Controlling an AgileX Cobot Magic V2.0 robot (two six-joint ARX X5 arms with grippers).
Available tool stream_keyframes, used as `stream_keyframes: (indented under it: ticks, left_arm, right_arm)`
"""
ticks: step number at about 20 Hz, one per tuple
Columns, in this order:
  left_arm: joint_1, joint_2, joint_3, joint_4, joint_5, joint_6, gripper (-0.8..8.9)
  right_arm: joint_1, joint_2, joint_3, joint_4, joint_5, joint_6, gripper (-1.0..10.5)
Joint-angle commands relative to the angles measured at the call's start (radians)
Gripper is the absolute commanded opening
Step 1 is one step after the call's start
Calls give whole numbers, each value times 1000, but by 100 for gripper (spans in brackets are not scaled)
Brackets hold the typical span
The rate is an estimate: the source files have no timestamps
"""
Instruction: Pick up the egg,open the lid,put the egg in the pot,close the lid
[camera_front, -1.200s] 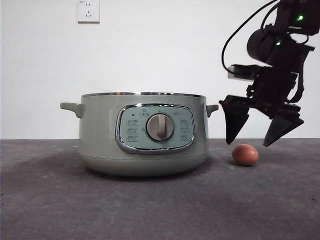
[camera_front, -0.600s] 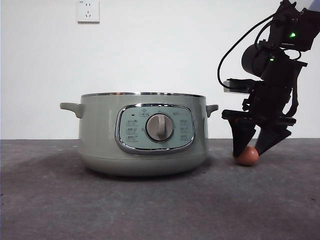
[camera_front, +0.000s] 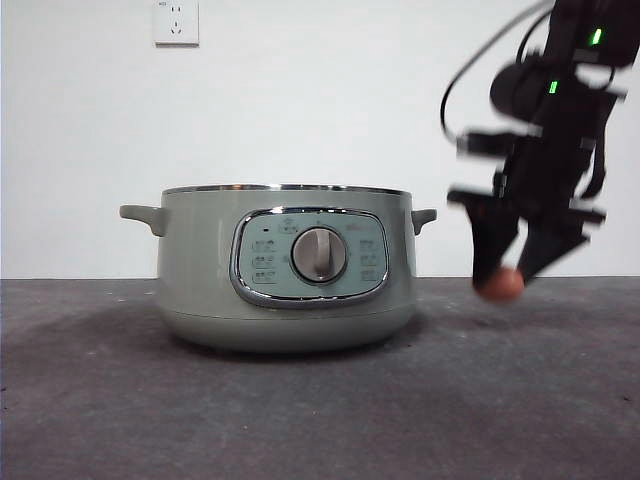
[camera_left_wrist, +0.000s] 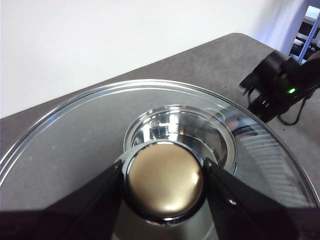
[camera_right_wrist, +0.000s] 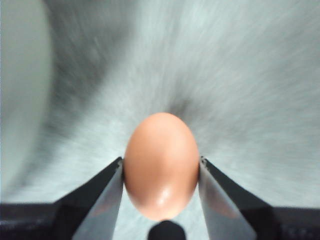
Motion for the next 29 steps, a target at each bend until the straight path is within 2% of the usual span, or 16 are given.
stream_keyframes:
  ticks: [1, 6, 10, 13, 17, 23, 29]
  left_arm:
    - [3, -13, 9, 46, 8, 4, -8]
    - [3, -13, 9, 47, 9, 4, -8]
    - [3, -11, 9, 46, 15, 4, -8]
    - [3, -11, 9, 46, 15, 3, -8]
    - [3, -11, 9, 46, 15, 3, -8]
    - [3, -11, 9, 45, 14, 3, -8]
    - [3, -11, 9, 39, 15, 4, -8]
  right_arm:
    - [1, -104, 3, 3, 3, 40, -16]
    - [55, -269, 32, 11, -71, 44, -16]
    - [188, -242, 137, 35, -75, 42, -16]
    - [285, -152, 257, 48, -63, 42, -17]
    - [361, 19, 434, 0, -56, 37, -17]
    - [394, 267, 633, -141, -15, -8, -16]
    - [394, 369, 642, -200, 34, -39, -17]
